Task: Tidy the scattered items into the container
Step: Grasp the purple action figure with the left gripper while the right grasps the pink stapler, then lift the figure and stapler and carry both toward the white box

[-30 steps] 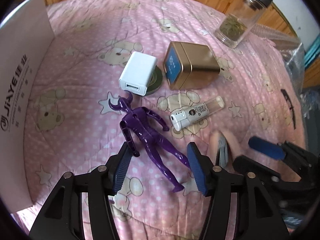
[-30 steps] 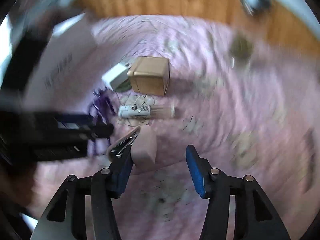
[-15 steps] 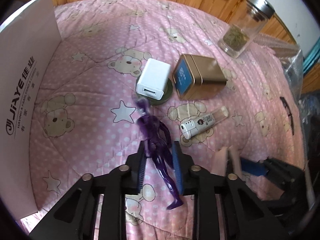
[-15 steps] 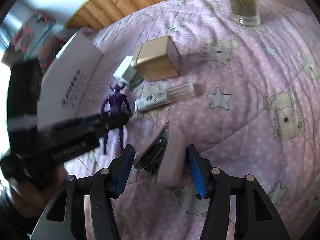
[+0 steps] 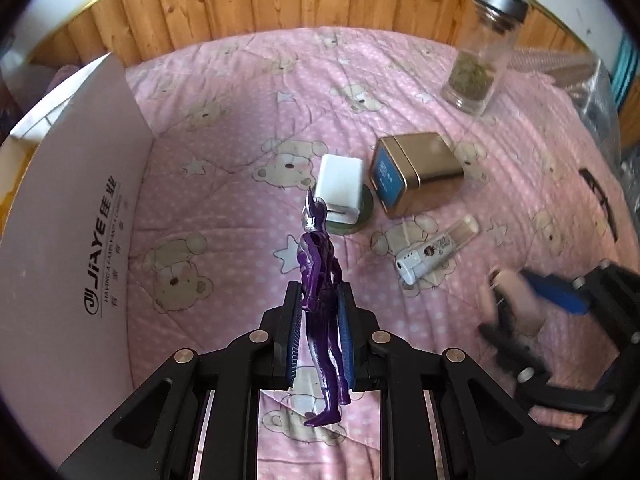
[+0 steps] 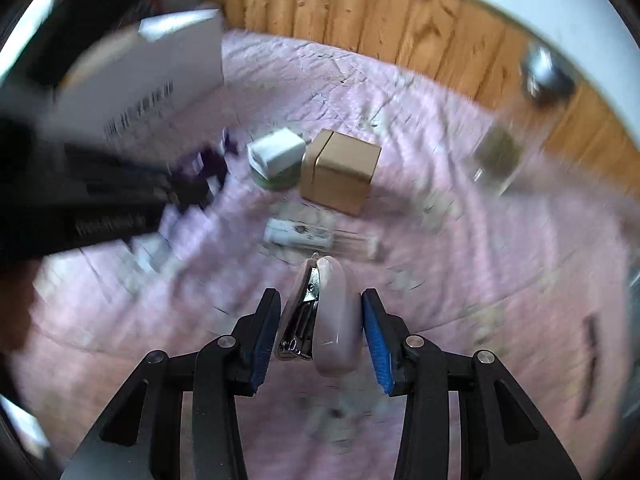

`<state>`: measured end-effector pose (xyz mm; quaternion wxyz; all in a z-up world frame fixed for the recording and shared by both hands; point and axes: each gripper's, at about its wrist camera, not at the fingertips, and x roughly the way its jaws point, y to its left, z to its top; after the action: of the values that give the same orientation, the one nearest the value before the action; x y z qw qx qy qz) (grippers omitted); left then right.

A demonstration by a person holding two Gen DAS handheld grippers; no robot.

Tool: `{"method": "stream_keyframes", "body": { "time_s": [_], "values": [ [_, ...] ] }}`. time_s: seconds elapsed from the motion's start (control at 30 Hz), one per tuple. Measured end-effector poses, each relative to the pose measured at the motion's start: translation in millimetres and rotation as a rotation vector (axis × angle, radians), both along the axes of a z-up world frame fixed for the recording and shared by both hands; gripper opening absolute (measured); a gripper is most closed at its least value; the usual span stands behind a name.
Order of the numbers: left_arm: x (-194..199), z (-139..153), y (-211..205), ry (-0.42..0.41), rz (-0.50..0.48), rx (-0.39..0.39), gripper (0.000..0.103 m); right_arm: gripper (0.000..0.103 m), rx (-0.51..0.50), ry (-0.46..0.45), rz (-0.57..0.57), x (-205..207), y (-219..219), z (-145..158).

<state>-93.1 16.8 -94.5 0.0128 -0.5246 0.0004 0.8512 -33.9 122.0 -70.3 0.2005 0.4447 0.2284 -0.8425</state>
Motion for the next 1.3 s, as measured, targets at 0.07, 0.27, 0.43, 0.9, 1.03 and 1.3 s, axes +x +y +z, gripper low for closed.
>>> {"method": "stream_keyframes", "body": {
  "time_s": [0.07,0.27,0.43,0.9,1.03,1.3],
  "values": [
    [-0.9,-6.9,1.8,-0.023,-0.007,0.004,0.018,0.042,-0.045,-0.064,0.005,-0.4,4.3,-7.7],
    [1.3,-25.6,1.5,-0.075,0.001,0.048,0.016,0.040,-0.324,-0.257,-0.106,-22.2,34.6,-23.8],
    [3.1,-26.7,2.4,-0.055,-0.001,0.046,0.015,0.041,-0.410,-0.299,-0.148,-28.3,48.9,-24.3],
    [10.5,10.3,-18.9,-0.008,0.040,0.247,0.012,0.027,-0.390,-0.214,-0.123,-17.9,46.3,7.9],
    [16.2,20.5,-18.8,0.005,0.037,0.260,0.012,0.027,-0.391,-0.186,-0.103,-13.2,35.5,13.0],
    [25.6,41.9,-19.7,0.045,0.033,0.279,0.012,0.027,-0.391,-0.150,-0.081,-7.5,31.1,21.7]
  ]
}}
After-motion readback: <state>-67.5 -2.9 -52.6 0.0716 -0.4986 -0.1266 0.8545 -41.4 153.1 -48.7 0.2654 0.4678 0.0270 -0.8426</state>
